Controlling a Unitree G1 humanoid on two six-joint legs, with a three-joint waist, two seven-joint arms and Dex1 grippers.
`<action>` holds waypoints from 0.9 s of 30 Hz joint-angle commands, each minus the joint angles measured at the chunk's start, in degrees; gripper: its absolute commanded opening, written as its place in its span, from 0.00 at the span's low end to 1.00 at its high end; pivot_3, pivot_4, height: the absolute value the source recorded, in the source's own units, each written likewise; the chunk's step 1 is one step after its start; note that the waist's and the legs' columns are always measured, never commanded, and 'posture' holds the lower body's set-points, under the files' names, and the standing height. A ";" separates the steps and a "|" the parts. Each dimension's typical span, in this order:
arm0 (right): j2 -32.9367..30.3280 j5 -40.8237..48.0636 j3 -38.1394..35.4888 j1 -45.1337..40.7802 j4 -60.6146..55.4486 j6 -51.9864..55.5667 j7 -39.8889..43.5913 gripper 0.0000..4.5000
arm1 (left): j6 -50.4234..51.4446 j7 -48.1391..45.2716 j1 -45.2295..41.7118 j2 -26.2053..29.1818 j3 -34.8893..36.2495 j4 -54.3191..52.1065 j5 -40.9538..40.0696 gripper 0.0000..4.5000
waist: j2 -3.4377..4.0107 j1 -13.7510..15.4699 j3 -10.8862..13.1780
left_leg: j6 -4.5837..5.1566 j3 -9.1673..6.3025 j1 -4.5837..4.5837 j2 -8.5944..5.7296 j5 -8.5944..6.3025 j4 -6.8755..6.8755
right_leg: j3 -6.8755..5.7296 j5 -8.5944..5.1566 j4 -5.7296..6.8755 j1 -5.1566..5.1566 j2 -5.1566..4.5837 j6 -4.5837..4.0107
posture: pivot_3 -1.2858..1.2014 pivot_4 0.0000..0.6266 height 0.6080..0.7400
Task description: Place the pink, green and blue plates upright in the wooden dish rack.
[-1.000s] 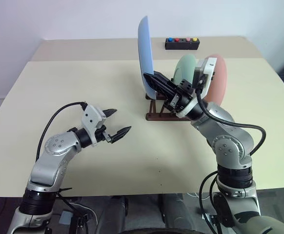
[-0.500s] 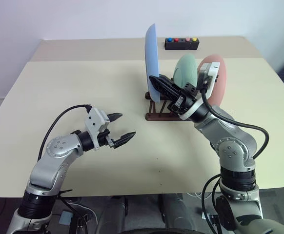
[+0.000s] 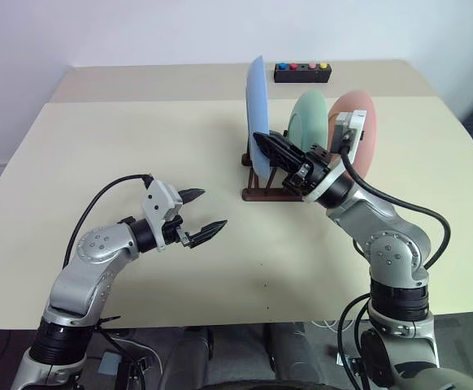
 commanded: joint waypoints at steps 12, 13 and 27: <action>0.13 4.25 -2.24 -0.71 0.39 1.15 -2.05 0.20 | -1.72 -0.14 -0.47 -0.16 0.81 -0.90 -0.32 1.00 | 0.00 -0.01 0.00 | 0.00 0.00 0.00 0.00 0.00 0.00 | 0.00 0.00 0.00 0.00 0.00 0.00 | 0.52 0.24 1.00; 0.08 4.18 -2.21 -0.67 0.32 1.12 -2.04 0.32 | -1.73 -0.13 -0.48 -0.16 0.79 -0.92 -0.29 1.00 | 0.00 -0.01 0.00 | 0.00 0.00 0.00 0.00 0.00 0.00 | 0.00 0.00 0.00 0.00 0.00 0.00 | 0.52 0.24 1.00; -3.07 -1.27 -1.71 -2.60 -1.67 -1.29 -2.84 0.97 | -1.80 0.03 -0.94 -0.56 0.49 -0.55 -0.15 1.00 | 0.00 0.01 0.00 | 0.00 0.01 0.00 0.00 0.00 0.01 | 0.00 0.00 -0.01 0.00 0.00 0.00 | 0.52 0.24 1.00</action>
